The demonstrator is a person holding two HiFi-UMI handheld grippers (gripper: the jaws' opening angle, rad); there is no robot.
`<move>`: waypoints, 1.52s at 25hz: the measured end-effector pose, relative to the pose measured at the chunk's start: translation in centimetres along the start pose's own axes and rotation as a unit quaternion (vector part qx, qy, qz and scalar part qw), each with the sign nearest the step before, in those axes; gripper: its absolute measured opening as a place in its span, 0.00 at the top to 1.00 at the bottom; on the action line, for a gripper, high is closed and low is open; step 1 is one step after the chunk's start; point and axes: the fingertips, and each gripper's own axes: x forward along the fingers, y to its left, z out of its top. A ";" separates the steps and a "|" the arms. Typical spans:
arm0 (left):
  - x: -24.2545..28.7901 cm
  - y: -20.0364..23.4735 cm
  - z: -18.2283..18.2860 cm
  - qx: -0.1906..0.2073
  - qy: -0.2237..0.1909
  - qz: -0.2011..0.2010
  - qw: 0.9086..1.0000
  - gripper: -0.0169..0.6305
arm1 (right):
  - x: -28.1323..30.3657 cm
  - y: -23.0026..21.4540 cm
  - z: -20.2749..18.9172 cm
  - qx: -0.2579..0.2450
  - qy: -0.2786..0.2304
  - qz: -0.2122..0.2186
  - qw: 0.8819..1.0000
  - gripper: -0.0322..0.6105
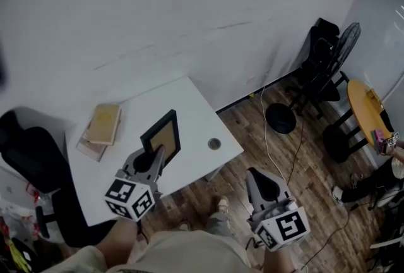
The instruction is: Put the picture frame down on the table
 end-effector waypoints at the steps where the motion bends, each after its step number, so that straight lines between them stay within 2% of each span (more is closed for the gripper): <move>1: 0.8 -0.2 -0.1 -0.001 0.001 0.005 1.000 0.93 | 0.5 -0.8 -0.1 0.001 0.001 0.008 1.000 0.91; 9: 7.5 -1.5 1.1 -0.037 -0.016 0.025 0.999 0.93 | 4.6 -7.8 0.0 -0.003 0.007 0.060 0.998 0.91; 18: 12.9 -1.9 1.3 -0.055 -0.002 0.069 0.996 0.93 | 8.3 -14.0 -0.6 0.017 0.007 0.118 0.993 0.91; 23: 15.3 -2.6 -0.3 -0.043 0.027 0.082 0.995 0.93 | 10.1 -16.0 -0.9 0.021 0.003 0.155 0.988 0.91; 28: 17.2 -2.4 -2.2 -0.054 0.044 0.099 0.993 0.93 | 11.8 -17.1 -1.9 0.024 0.008 0.188 0.982 0.91; 32: 18.3 -1.7 -3.6 -0.074 0.056 0.112 0.989 0.93 | 13.0 -17.8 -2.7 0.026 0.017 0.206 0.978 0.91; 38: 19.5 0.1 -5.2 -0.124 0.078 0.102 0.984 0.93 | 14.6 -17.8 -4.0 0.040 0.038 0.207 0.977 0.91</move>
